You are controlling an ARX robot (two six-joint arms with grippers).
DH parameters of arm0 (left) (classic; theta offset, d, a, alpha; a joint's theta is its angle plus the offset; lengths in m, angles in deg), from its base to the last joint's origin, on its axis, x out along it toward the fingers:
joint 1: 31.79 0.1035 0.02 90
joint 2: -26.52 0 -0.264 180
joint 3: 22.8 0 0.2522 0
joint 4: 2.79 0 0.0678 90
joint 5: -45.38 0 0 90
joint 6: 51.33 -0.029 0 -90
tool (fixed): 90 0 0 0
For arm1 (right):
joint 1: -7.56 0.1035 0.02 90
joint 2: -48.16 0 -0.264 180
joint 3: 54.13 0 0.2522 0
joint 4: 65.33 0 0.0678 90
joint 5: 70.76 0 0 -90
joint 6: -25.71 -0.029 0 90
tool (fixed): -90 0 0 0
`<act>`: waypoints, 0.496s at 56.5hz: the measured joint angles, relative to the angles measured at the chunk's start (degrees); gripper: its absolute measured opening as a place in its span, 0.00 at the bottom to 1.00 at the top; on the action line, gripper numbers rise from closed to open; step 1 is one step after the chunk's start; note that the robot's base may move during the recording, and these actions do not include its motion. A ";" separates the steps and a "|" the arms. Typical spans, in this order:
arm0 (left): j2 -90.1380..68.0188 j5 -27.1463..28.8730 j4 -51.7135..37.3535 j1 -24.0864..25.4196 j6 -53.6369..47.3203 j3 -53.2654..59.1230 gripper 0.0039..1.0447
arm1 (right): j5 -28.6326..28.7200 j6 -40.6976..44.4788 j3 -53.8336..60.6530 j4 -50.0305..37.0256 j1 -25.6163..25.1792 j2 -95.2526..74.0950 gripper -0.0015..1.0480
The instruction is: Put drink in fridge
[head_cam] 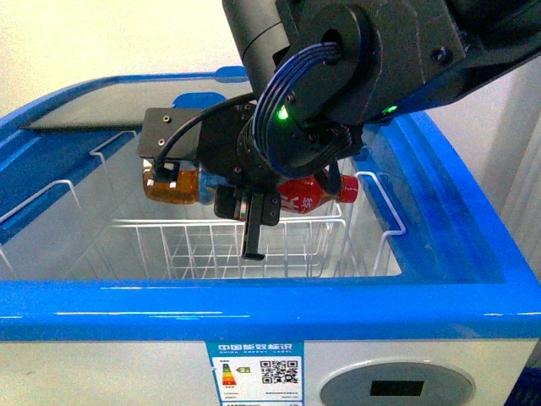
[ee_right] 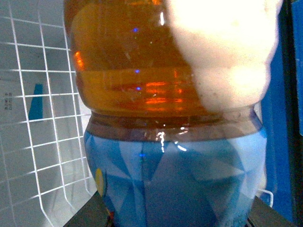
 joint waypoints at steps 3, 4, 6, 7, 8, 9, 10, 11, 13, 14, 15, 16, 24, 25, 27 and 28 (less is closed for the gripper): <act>1.51 0.00 1.64 0.00 -0.02 -0.02 0.02 | 0.02 0.20 0.63 -0.42 0.13 -0.15 0.36; 2.16 0.02 2.71 0.00 0.00 -0.02 0.02 | 0.02 0.24 0.81 -0.50 0.17 -0.22 0.36; 5.53 0.00 7.45 0.00 0.00 -0.02 0.02 | 0.02 0.37 1.44 -0.63 0.35 -0.42 0.36; 7.02 0.00 8.87 0.00 0.00 -0.02 0.02 | 0.02 0.42 1.77 -0.66 0.37 -0.50 0.36; 7.65 0.02 9.31 0.00 0.00 -0.02 0.02 | 0.02 0.39 1.81 -0.70 0.37 -0.52 0.36; 8.17 -0.04 9.55 0.00 0.00 -0.02 0.02 | -0.09 0.48 1.88 -0.79 0.37 -0.61 0.36; 8.98 0.00 9.81 0.00 0.00 -0.02 0.02 | -0.17 0.46 2.03 -1.01 0.35 -0.63 0.36; 9.25 0.00 9.90 -0.02 0.00 -0.02 0.02 | -0.15 0.39 2.10 -1.05 0.35 -0.63 0.36; 9.57 0.02 10.03 0.00 0.00 -0.02 0.02 | -0.35 0.37 2.27 -1.16 0.31 -0.63 0.36; 9.73 0.02 10.12 0.00 0.00 -0.02 0.02 | -0.52 0.35 2.34 -1.31 0.31 -0.63 0.36; 9.75 0.02 10.14 0.00 0.00 -0.02 0.02 | -0.57 0.33 2.36 -1.38 0.31 -0.63 0.36; 9.77 0.02 10.16 0.00 0.00 -0.02 0.02 | -0.57 0.31 2.45 -1.42 0.31 -0.63 0.36; 10.01 0.00 10.25 0.00 0.00 -0.02 0.02 | 1.05 -0.46 3.19 -2.27 0.00 -0.37 0.61; 10.01 0.00 10.27 0.00 0.00 -0.02 0.02 | 1.25 -0.50 3.26 -2.32 -0.07 -0.28 0.65; 10.01 0.02 10.27 0.00 0.00 -0.02 0.02 | 2.14 -0.85 3.45 -2.40 -0.20 0.02 0.71; 10.01 0.02 10.27 0.00 0.00 -0.02 0.02 | 2.62 -0.98 3.65 -2.45 -0.28 0.33 0.75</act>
